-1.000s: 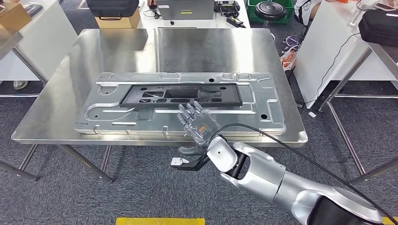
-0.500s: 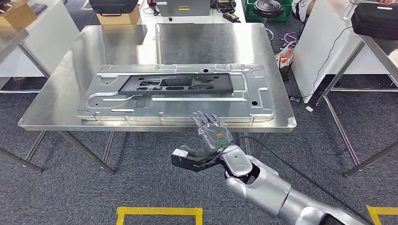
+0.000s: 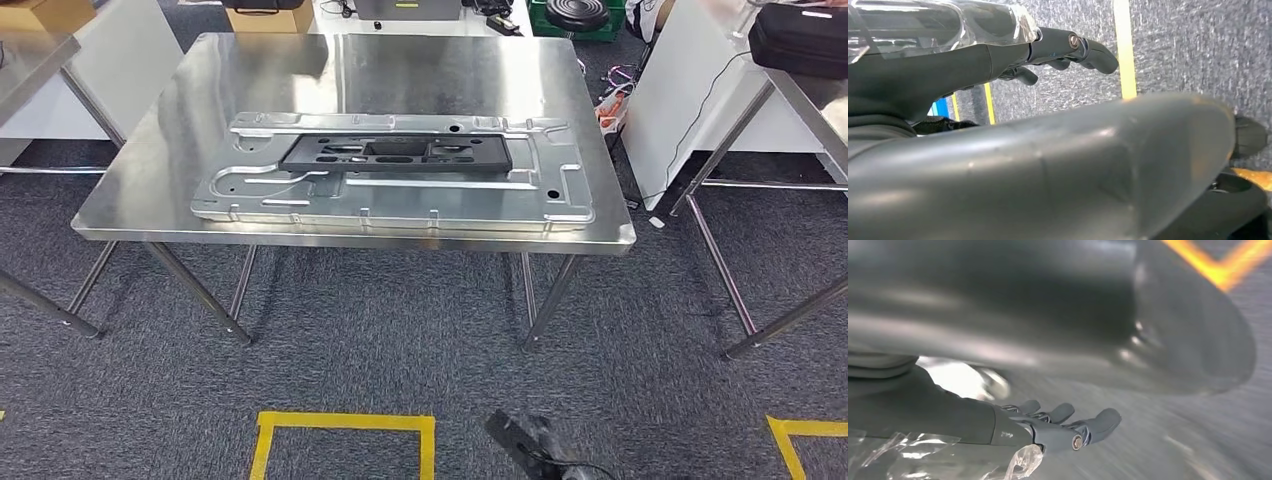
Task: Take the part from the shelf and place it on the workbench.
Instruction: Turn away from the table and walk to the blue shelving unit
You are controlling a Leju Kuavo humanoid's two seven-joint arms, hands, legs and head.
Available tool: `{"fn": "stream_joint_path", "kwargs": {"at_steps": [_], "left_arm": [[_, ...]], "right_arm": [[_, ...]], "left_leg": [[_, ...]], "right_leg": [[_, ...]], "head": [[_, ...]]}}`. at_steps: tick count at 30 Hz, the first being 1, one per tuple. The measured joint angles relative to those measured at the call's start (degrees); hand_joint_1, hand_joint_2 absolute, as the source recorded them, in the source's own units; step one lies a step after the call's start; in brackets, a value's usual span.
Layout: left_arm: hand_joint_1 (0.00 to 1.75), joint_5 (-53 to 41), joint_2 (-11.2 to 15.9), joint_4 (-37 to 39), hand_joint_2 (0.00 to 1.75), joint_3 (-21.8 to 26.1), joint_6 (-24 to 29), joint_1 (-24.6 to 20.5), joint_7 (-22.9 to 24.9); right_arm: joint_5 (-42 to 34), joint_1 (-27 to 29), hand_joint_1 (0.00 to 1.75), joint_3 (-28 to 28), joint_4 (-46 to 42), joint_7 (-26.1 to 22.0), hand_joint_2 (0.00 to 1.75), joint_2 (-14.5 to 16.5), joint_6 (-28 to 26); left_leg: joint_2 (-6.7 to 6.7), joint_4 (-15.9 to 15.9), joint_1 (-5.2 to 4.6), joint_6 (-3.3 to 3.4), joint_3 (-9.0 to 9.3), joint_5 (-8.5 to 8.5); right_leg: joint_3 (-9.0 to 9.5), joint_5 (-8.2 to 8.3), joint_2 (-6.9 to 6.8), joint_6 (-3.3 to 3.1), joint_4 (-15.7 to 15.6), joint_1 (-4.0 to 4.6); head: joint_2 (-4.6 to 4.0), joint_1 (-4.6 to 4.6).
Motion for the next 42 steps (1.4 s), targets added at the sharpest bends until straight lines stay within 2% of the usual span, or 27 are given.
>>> {"fn": "stream_joint_path", "kwargs": {"at_steps": [2,4,6,8,9,10,11,12,14,16,18,20,21,23,24,25,26,27,29,31,32,35,37,39,40,41,42], "left_arm": [[0.0,0.0,0.0,0.0,0.0,0.0,0.1,0.0,0.0],[0.0,-0.1,0.1,0.0,0.0,0.0,0.2,0.0,0.0],[0.0,-0.7,0.1,0.0,0.0,0.0,0.6,0.2,0.2],[0.0,-1.3,0.2,0.0,0.0,0.0,0.8,0.1,0.5],[0.0,-1.6,0.2,0.0,0.0,-0.1,0.8,0.1,0.7],[0.0,-1.7,0.2,0.0,0.0,-0.1,0.8,0.0,0.9],[0.0,-1.8,0.2,0.0,0.0,-0.1,0.8,0.0,1.1],[0.0,-1.9,0.2,0.0,0.0,-0.1,0.8,0.0,1.2],[0.0,-2.0,0.3,0.0,0.0,-0.1,0.7,-0.2,1.4],[0.0,-2.2,0.3,0.0,0.0,-0.2,0.6,-0.4,1.6],[0.0,-2.3,0.4,0.0,0.0,-0.3,0.4,-0.5,1.7],[0.0,-2.3,0.5,0.0,0.0,-0.5,0.4,-0.5,1.8],[0.0,-2.2,0.6,0.0,0.0,-0.5,0.6,-0.5,1.6],[0.0,-2.1,0.8,0.0,0.0,-0.6,0.9,-0.5,0.7],[0.0,-2.0,0.9,0.0,0.0,-0.6,1.0,-0.4,0.2],[0.0,-2.0,0.9,0.0,0.0,-0.6,1.0,-0.4,-0.1],[0.0,-2.0,1.0,0.0,0.0,-0.6,0.9,-0.4,-0.5],[0.0,-2.2,1.1,0.0,0.0,-0.7,0.8,-0.4,-0.8],[0.0,-2.4,1.1,0.0,0.0,-0.9,0.6,-0.4,-1.5],[0.0,-2.6,1.1,0.0,0.0,-1.2,0.6,-0.5,-1.9],[0.0,-2.6,1.1,0.0,0.0,-1.3,0.7,-0.5,-1.9],[0.0,-2.5,1.4,0.1,0.0,-1.4,1.0,-0.4,-0.8],[0.0,-2.4,1.7,0.1,0.0,-1.5,1.2,-0.3,0.7],[0.0,-2.3,2.0,0.1,0.0,-1.6,1.4,-0.3,2.4],[0.0,-2.3,2.2,0.1,0.0,-1.6,1.5,-0.3,3.2],[0.0,-2.3,2.4,0.1,0.0,-1.6,1.4,-0.2,4.0],[0.0,-2.3,2.6,0.1,0.0,-1.6,1.2,-0.2,4.9]], "right_arm": [[-4.2,1.8,0.0,-1.8,5.1,0.5,0.0,0.3,1.0],[-8.7,3.4,0.0,-3.6,9.7,2.4,0.0,0.9,2.8],[-12.3,4.3,0.0,-5.4,13.6,6.8,0.0,1.6,5.3],[-13.8,4.8,0.0,-7.1,16.9,13.3,0.0,2.5,8.1],[-14.2,5.0,0.0,-7.7,18.3,16.0,0.0,3.0,9.2],[-14.8,5.2,0.0,-8.2,19.5,18.0,0.0,3.5,9.8],[-15.5,5.3,0.0,-8.7,20.4,18.9,0.0,4.0,9.9],[-16.3,5.4,0.0,-9.3,21.3,19.2,0.0,4.5,9.4],[-17.3,5.4,0.0,-10.6,22.7,18.8,0.0,5.4,7.3],[-18.4,5.4,0.0,-11.8,24.0,17.3,0.0,6.2,4.6],[-19.5,5.4,0.0,-13.1,25.2,15.4,0.0,6.7,2.7],[-20.1,5.5,0.0,-14.2,26.3,14.1,0.0,7.0,2.1],[-20.3,5.6,0.0,-14.7,26.8,13.7,0.0,7.2,2.2],[-20.5,5.7,0.0,-15.5,27.6,13.3,0.0,7.7,2.4],[-20.6,5.7,0.0,-15.9,28.0,13.2,0.0,8.0,2.6],[-20.7,5.7,0.0,-16.2,28.4,13.3,0.0,8.2,2.8],[-20.9,5.7,0.0,-16.5,28.7,13.4,0.0,8.5,3.0],[-21.1,5.7,0.0,-16.8,28.9,13.5,0.0,8.7,3.1],[-21.7,5.6,0.0,-17.4,29.3,13.6,0.0,9.0,3.1],[-22.4,5.5,0.0,-18.1,29.6,13.7,0.0,9.3,2.9],[-22.7,5.4,0.0,-18.4,29.8,13.9,0.0,9.5,2.9],[-22.9,5.5,0.0,-19.0,30.2,15.1,0.0,10.2,2.9],[-22.5,5.5,0.0,-19.1,30.5,16.3,0.0,10.7,2.9],[-22.4,5.5,0.0,-19.1,30.7,17.0,0.0,11.0,2.9],[-22.5,5.6,0.0,-19.2,30.7,17.2,0.0,11.2,2.9],[-22.6,5.6,0.0,-19.2,30.8,17.1,0.0,11.4,2.9],[-22.8,5.6,0.0,-19.2,30.8,16.9,0.0,11.6,2.9]], "left_leg": [[0.06,0.2,-0.08,-0.51,-0.36,0.8],[0.01,0.4,-0.01,-1.09,-0.74,0.9],[-0.02,3.5,0.27,-2.0,-1.95,-2.79],[0.0,11.2,0.77,-2.91,-3.91,-8.98],[0.01,15.3,0.93,-3.19,-4.67,-10.99],[0.01,18.1,1.03,-3.36,-4.79,-11.59],[0.01,18.9,1.08,-3.43,-3.97,-10.84],[0.0,17.4,1.11,-3.39,-2.1,-9.19],[-0.05,9.1,1.06,-3.1,4.23,-6.8],[-0.21,0.5,0.77,-2.33,9.65,-7.37],[-0.3,-2.1,0.41,-1.48,10.67,-7.85],[-0.11,-1.8,0.37,-0.54,9.44,-6.92],[-0.01,-1.9,0.35,0.04,8.68,-6.3],[0.09,-1.8,0.08,0.85,7.14,-5.0],[0.11,-1.8,-0.13,1.04,6.3,-4.33],[0.14,-1.7,-0.35,1.14,5.52,-3.67],[0.17,-1.5,-0.57,1.2,4.71,-3.03],[0.2,-1.3,-0.78,1.24,3.9,-2.45],[0.2,-0.9,-1.06,1.22,2.43,-1.5],[0.24,-0.5,-1.24,0.93,1.51,-0.76],[0.31,-0.4,-1.2,0.65,1.25,-0.37],[0.3,0.3,-0.86,-0.41,0.58,-0.22],[0.16,4.7,-0.38,-1.33,-1.16,-4.11],[0.13,12.9,0.45,-2.49,-3.83,-9.26],[0.14,16.4,0.88,-3.02,-4.69,-10.38],[0.16,18.3,1.29,-3.54,-4.74,-10.13],[0.22,17.8,1.67,-4.04,-3.64,-8.77]], "right_leg": [[2.33,-1.02,0.01,-0.56,-4.2,0.32],[1.72,-0.33,-0.23,-1.34,-4.2,0.15],[0.63,0.81,-0.48,-2.18,-4.3,-0.17],[-0.78,1.98,-0.52,-2.52,-4.3,-0.24],[-1.54,2.56,-0.55,-2.49,-4.2,-0.23],[-2.35,3.16,-0.57,-2.41,-4.2,-0.23],[-3.13,3.74,-0.6,-2.31,-4.1,-0.23],[-3.86,4.29,-0.58,-2.17,-4.1,-0.24],[-4.98,5.3,-0.46,-1.72,-4.0,-0.18],[-5.44,6.26,-0.39,-1.09,-4.0,-0.09],[-5.66,7.26,-0.35,-0.41,-4.1,-0.12],[-6.48,6.22,-0.19,0.11,-3.2,-0.3],[-7.31,4.01,-0.11,0.25,-1.3,-0.34],[-9.45,-2.44,-0.06,0.28,5.9,-0.38],[-10.26,-4.81,-0.05,0.26,9.9,-0.33],[-10.51,-5.7,-0.04,0.2,13.0,-0.27],[-9.88,-5.03,-0.03,0.05,14.3,-0.18],[-8.29,-3.34,-0.03,-0.21,13.5,-0.09],[-2.66,-0.41,-0.04,-1.11,6.4,0.27],[2.88,-0.83,-0.1,-1.83,-2.3,0.7],[4.27,-1.5,-0.12,-2.05,-4.9,0.87],[4.31,-0.75,-0.37,-2.65,-6.5,0.71],[3.5,0.36,-0.86,-3.17,-6.8,0.22],[2.33,1.24,-1.34,-3.23,-6.8,0.02],[1.76,1.64,-1.61,-3.02,-6.7,-0.1],[1.23,2.0,-1.93,-2.77,-6.7,-0.27],[0.75,2.3,-2.26,-2.47,-6.6,-0.49]], "head": [[0.0,0.09],[-0.01,0.14],[-0.01,0.13],[-0.01,0.1],[-0.02,0.1],[-0.02,0.09],[-0.01,0.1],[-0.01,0.1],[0.0,0.1],[-0.01,0.14],[-0.01,0.17],[-0.01,0.11],[-0.01,0.11],[-0.01,0.18],[-0.01,0.19],[-0.01,0.21],[-0.01,0.21],[-0.01,0.21],[0.0,0.21],[0.0,0.19],[0.01,0.19],[0.01,0.24],[0.0,0.21],[-0.01,0.12],[-0.01,0.1],[-0.01,0.08],[-0.01,0.08]]}}
